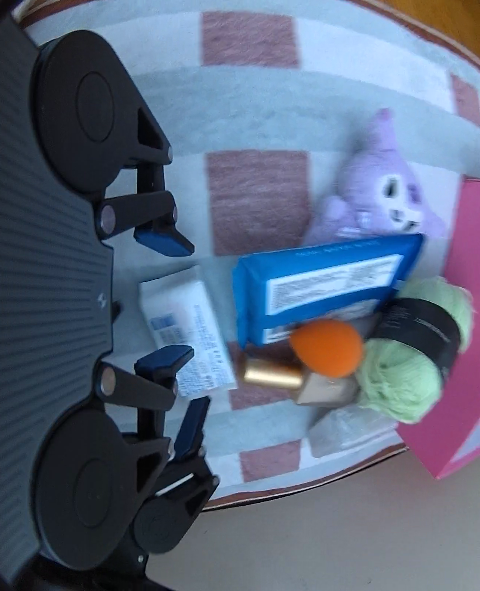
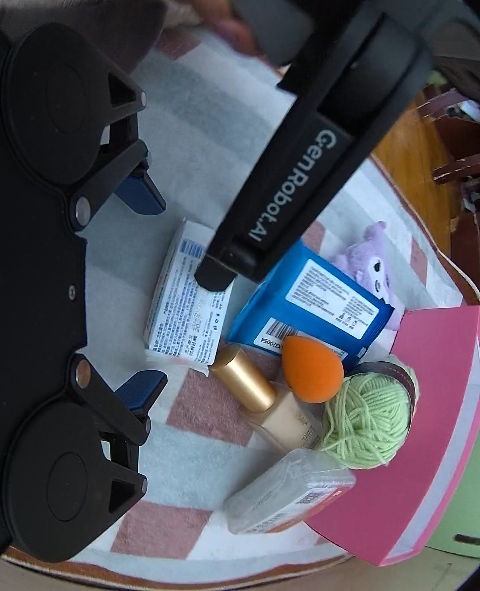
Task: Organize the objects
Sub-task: 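Lower the left tool onto the white soap bar and close on it, then carry the soap bar into the pink box and open the left tool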
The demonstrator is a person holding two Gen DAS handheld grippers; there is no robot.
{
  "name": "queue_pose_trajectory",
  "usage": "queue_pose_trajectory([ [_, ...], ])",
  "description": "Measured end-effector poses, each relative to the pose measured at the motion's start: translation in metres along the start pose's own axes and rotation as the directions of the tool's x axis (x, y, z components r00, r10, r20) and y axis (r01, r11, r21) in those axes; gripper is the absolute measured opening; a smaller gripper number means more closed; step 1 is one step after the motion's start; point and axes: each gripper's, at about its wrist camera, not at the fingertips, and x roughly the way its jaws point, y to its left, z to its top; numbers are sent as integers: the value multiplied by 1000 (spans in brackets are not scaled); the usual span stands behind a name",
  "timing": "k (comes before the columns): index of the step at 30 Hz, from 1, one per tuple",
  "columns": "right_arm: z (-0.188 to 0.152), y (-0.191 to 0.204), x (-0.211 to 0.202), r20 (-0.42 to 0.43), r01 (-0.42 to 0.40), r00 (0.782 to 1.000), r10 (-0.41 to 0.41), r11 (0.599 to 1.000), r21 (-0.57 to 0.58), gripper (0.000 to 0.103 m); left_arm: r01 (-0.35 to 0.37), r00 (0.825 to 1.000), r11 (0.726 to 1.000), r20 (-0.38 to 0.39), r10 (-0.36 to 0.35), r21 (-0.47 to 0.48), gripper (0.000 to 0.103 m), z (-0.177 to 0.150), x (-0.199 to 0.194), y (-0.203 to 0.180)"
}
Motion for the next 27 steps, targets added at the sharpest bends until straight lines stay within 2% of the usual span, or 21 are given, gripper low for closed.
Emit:
queue_pose_trajectory([
  [2, -1, 3, 4, -6, 16, 1000, -16, 1000, 7, 92, 10, 1000, 1000, -8, -10, -23, 44, -3, 3, 5],
  [5, -1, 7, 3, 11, 40, 999, -40, 999, 17, 87, 60, 998, 997, 32, -58, -55, 40, -2, 6, 12],
  [8, 1, 14, 2, 28, 57, 998, -57, 998, 5, 82, 55, 997, 998, 55, -54, -22, 38, -3, 7, 7],
  [10, 3, 15, 1, 31, 63, 997, -64, 998, 17, 81, 65, 996, 997, 63, -63, -37, 38, -4, 6, 7],
  [14, 7, 17, -4, 6, 66, 998, -66, 998, 16, 80, 66, 997, 997, 39, -65, -28, 38, -2, -2, 5],
  [17, 16, 19, -15, -28, 59, 998, -58, 998, 20, 80, 70, 997, 997, 32, -70, -14, 38, 5, -22, -2],
  [21, 38, 16, -47, -33, 52, 998, -51, 998, 34, 82, 47, 998, 998, 36, -49, 39, 38, 27, -61, -21],
  [27, 89, -9, -103, 64, 62, 996, -65, 997, 39, 80, 63, 993, 992, 91, -73, 105, 38, 94, -105, -51],
])
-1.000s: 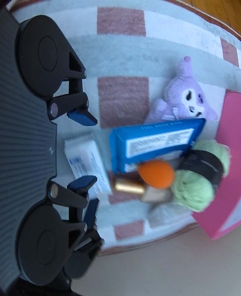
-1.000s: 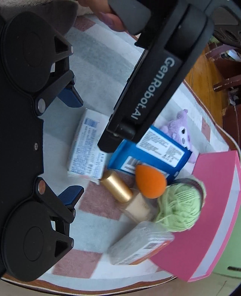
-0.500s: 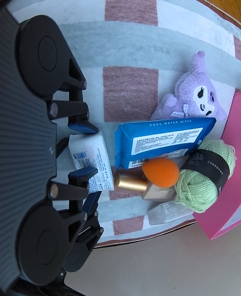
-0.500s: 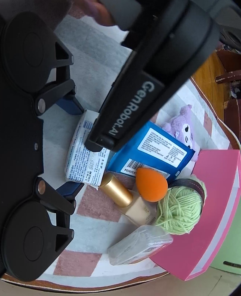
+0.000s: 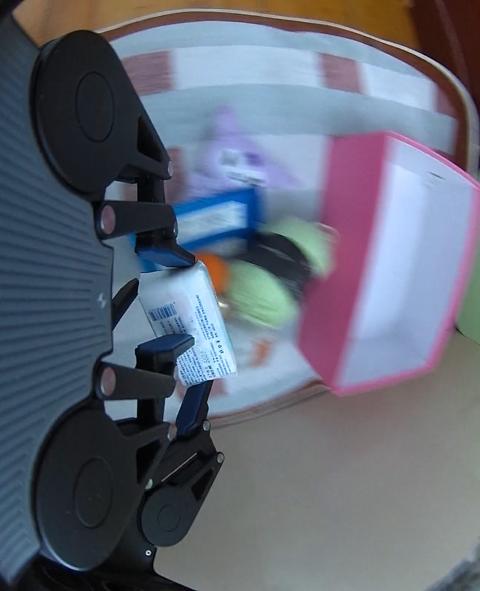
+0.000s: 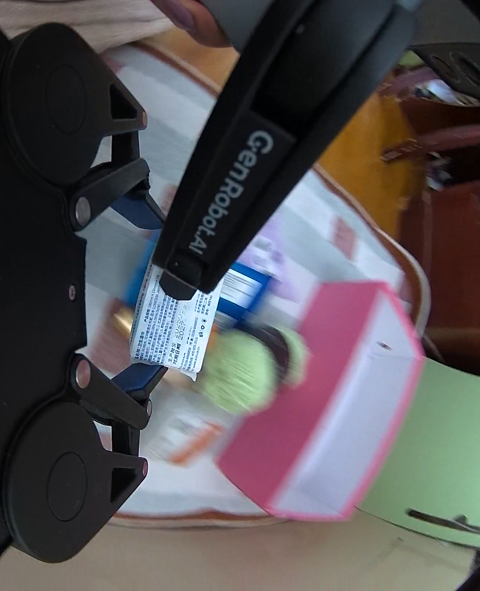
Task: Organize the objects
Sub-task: 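Carry the soap bar into the pink box and open the left tool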
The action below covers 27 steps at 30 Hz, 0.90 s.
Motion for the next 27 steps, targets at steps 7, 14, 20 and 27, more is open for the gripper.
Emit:
queue_pose_trajectory([
  [7, 78, -65, -10, -30, -17, 999, 21, 995, 101, 80, 0, 1000, 1000, -30, 1, 30, 38, 89, 15, -13],
  [14, 120, -108, 17, -76, -30, 996, 40, 991, 130, 83, 35, 999, 999, -38, -37, -36, 38, 167, 67, -2],
  [20, 152, -152, 89, -136, -42, 988, 71, 977, 209, 85, 84, 993, 996, -81, -86, -32, 38, 209, 116, 4],
  [27, 178, -169, 131, -166, 76, 985, -55, 989, 125, 80, 117, 991, 991, -54, -120, -57, 39, 227, 153, 16],
])
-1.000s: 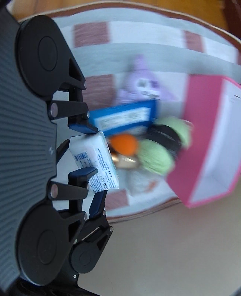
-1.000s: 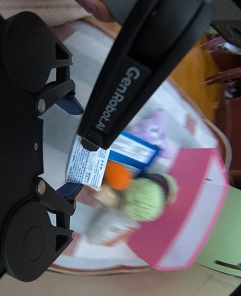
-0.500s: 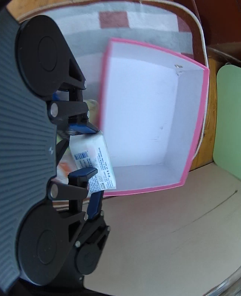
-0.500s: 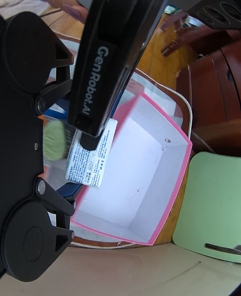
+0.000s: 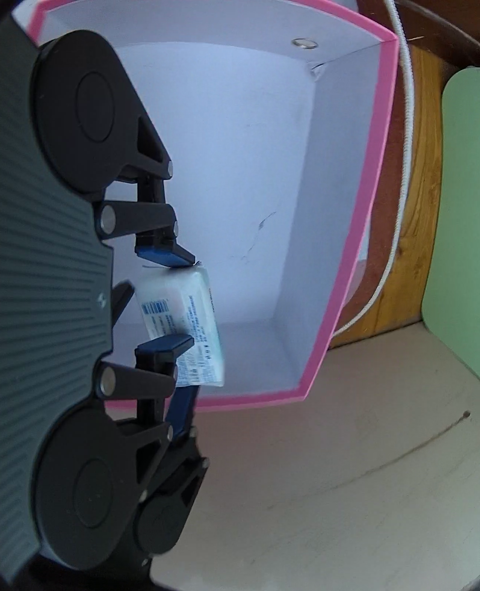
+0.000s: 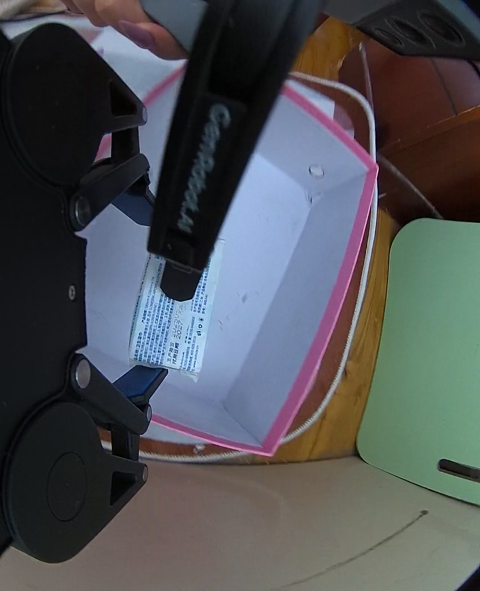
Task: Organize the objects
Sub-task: 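Carry the soap bar into the pink box and open the left tool, then move the left tool to the blue wipes pack and grasp it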
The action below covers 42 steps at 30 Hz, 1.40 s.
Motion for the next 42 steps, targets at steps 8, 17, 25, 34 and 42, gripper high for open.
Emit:
queue_pose_trajectory([
  [8, 18, -12, 33, -26, 130, 991, -130, 991, -5, 58, -31, 997, 998, 62, 35, -61, 37, 21, 25, 5],
  [17, 19, -15, 35, 38, 200, 978, -203, 978, 61, 60, -206, 977, 978, 69, 203, 41, 55, 1, 1, 1],
  [25, -35, -14, -30, 124, -58, 992, 33, 976, 210, 63, -260, 965, 937, 78, 249, 233, 56, -53, -77, -9],
  [34, -83, 30, -109, 102, -143, 987, 127, 977, 161, 72, -248, 962, 899, -20, 273, 362, 60, -118, -146, -34],
  [42, -127, 86, -139, 36, -164, 986, 164, 986, 5, 74, -209, 970, 875, -24, 244, 436, 62, -175, -171, -40],
])
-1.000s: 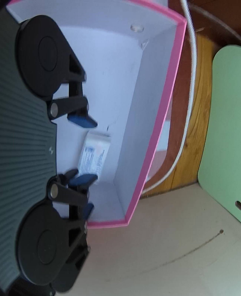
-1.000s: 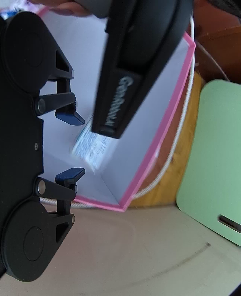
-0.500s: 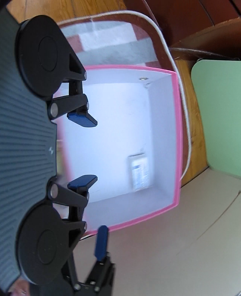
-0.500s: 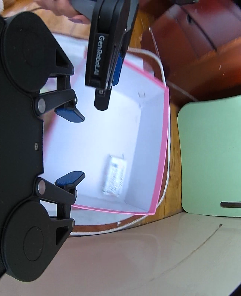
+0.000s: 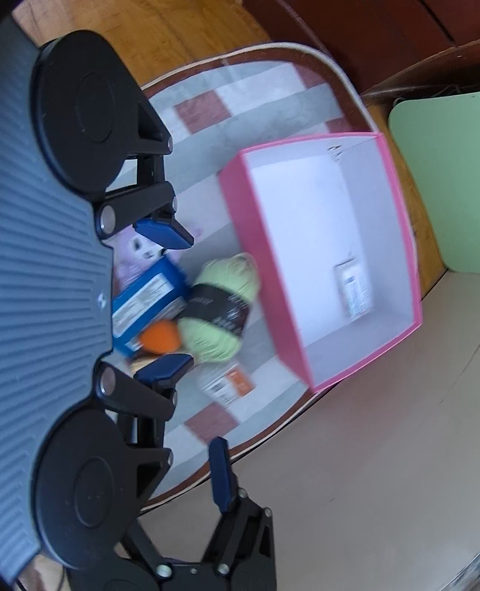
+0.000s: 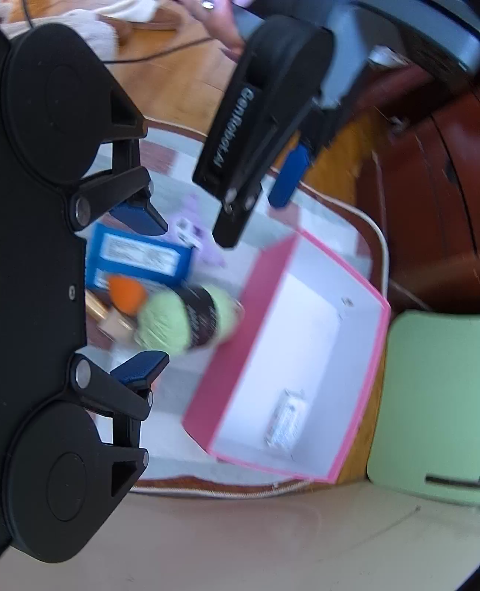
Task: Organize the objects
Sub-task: 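Move the left tool to the blue wipes pack and grasp it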
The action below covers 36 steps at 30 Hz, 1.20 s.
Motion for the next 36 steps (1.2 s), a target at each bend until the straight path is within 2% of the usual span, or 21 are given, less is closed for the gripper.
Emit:
queue_pose_trajectory([
  [5, -39, 24, 3, -13, -66, 998, 65, 997, -29, 75, 36, 999, 999, -24, -36, -23, 62, -38, 14, -4],
  [11, -74, 29, 29, 11, -157, 988, 156, 987, 20, 75, 44, 998, 998, -45, -46, -34, 59, -75, 52, -9],
  [13, -82, 26, 46, 5, -182, 983, 182, 980, 77, 75, 44, 999, 997, -26, -46, -55, 59, -87, 61, -8],
  [16, -92, 17, 79, -34, -271, 958, 286, 933, 237, 75, 91, 995, 991, -23, -94, -97, 59, -101, 78, -5],
  [18, -99, 16, 96, -40, -298, 946, 322, 911, 284, 75, 99, 995, 989, -19, -102, -111, 59, -105, 88, -4],
  [22, -109, 14, 118, -3, -271, 958, 288, 906, 325, 75, 112, 994, 983, 12, -111, -148, 55, -111, 105, 0],
  [24, -120, 8, 126, 53, -286, 956, 289, 870, 401, 75, 107, 994, 976, 34, -103, -188, 48, -114, 115, 5],
  [26, -131, 1, 136, 90, -311, 948, 305, 829, 465, 75, 82, 996, 963, 61, -69, -256, 47, -116, 124, 12],
  [28, -140, -4, 143, 95, -299, 952, 292, 812, 501, 76, 104, 991, 953, 108, -76, -285, 41, -121, 130, 17],
  [29, -143, -4, 146, 88, -291, 954, 286, 816, 499, 76, 116, 990, 949, 116, -86, -292, 39, -122, 132, 18],
  [31, -145, -4, 149, 82, -260, 964, 252, 840, 477, 76, 85, 992, 955, 118, -53, -283, 24, -126, 134, 14],
  [32, -147, -4, 149, 85, -255, 966, 244, 846, 468, 76, 73, 992, 960, 122, -41, -269, 24, -127, 134, 12],
  [36, -153, -6, 140, 141, -268, 963, 228, 852, 450, 75, 123, 986, 946, 149, -81, -299, 17, -134, 126, 11],
])
